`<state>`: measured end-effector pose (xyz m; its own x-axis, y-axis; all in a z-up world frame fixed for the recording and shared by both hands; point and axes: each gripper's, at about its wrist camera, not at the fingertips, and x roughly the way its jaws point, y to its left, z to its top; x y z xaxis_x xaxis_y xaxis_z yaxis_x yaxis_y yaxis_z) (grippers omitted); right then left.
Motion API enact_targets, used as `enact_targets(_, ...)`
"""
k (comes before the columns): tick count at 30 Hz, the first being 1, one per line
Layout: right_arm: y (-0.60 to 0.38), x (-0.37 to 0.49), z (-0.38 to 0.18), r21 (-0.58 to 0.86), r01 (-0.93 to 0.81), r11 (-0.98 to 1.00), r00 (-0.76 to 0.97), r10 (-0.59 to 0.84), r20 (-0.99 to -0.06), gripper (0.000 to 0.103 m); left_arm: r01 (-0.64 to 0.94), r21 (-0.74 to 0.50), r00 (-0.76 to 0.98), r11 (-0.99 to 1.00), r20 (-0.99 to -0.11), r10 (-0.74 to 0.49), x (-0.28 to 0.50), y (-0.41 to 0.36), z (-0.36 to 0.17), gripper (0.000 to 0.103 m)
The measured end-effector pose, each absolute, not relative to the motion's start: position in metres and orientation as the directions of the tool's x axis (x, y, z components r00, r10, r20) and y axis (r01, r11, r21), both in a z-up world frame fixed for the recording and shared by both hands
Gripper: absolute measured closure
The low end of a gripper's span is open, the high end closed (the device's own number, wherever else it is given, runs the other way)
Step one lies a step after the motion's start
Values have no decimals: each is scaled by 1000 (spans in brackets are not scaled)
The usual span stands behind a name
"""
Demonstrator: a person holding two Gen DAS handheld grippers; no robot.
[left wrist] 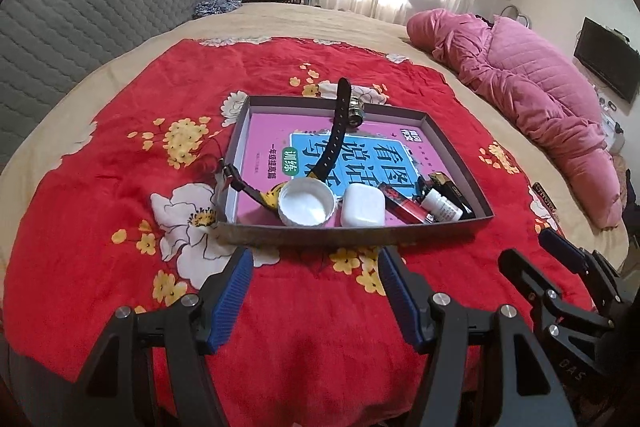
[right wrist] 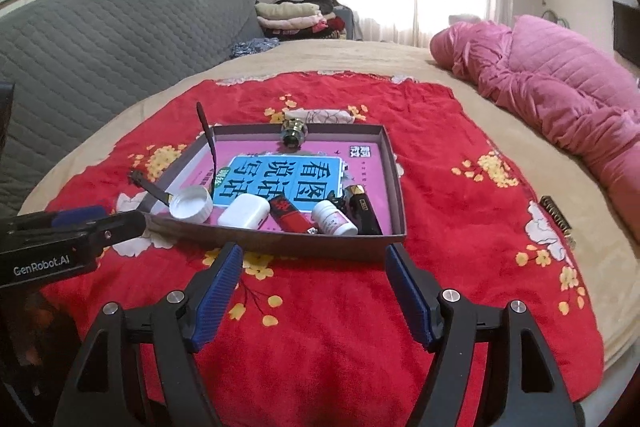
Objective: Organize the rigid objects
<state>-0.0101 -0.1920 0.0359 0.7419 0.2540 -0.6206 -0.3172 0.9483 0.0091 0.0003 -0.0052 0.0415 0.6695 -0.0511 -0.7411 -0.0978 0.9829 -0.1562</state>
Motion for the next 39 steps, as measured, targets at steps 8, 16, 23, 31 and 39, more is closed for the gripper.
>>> enact_targets(8,-187,-17,39,-1,-314,949,745,246,-620,28,-87,-125,646,988,-762,-40,-11,-16,40,39)
enact_targets(16,-186,-25,39,-4,-307,952,739,236,-631,28,-87,-119,629,989,-776,-38,-20,-23,40,39)
enact_targets(23,-181,-25,33,-21,-315,949,724,226,-651,28,-89,-99,629,991,-777,-21,-20,-25,38,39)
enact_targets(31,-176,-26,28,-33,-329,944,718,227,-658,28,-86,-79,634,993,-774,-7,-19,-27,32,39)
enact_targets(39,-178,-21,18,-23,-319,947,695,218,-685,28,-99,-50,641,994,-767,25,-17,-26,24,39)
